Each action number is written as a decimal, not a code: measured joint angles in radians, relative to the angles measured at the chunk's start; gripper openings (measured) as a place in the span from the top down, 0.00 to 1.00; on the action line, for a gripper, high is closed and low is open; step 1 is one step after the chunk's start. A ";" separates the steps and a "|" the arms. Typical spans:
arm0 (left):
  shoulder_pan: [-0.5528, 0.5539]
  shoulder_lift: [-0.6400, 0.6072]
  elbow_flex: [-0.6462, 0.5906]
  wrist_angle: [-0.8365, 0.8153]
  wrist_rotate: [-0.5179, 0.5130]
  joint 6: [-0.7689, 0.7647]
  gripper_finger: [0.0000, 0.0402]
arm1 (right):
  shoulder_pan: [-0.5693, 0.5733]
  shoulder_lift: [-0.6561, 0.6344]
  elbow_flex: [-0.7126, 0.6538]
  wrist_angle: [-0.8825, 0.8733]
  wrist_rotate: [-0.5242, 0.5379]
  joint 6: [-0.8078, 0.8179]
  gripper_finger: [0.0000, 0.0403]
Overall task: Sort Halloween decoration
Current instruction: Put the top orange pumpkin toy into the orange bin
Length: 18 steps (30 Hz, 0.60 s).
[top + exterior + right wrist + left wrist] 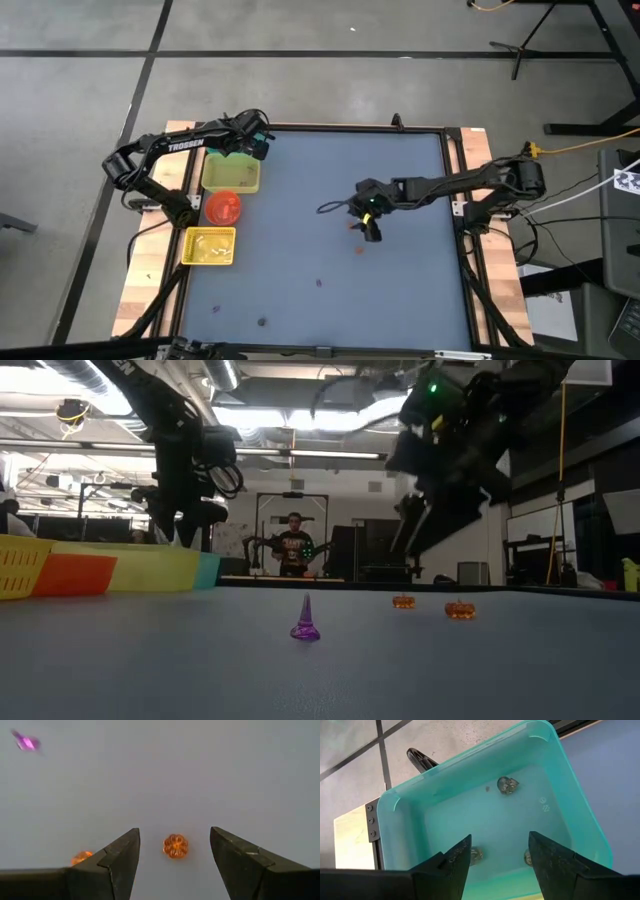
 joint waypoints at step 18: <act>0.000 0.000 0.000 0.000 0.000 -0.001 0.55 | 0.000 0.176 0.001 0.055 0.005 -0.032 0.40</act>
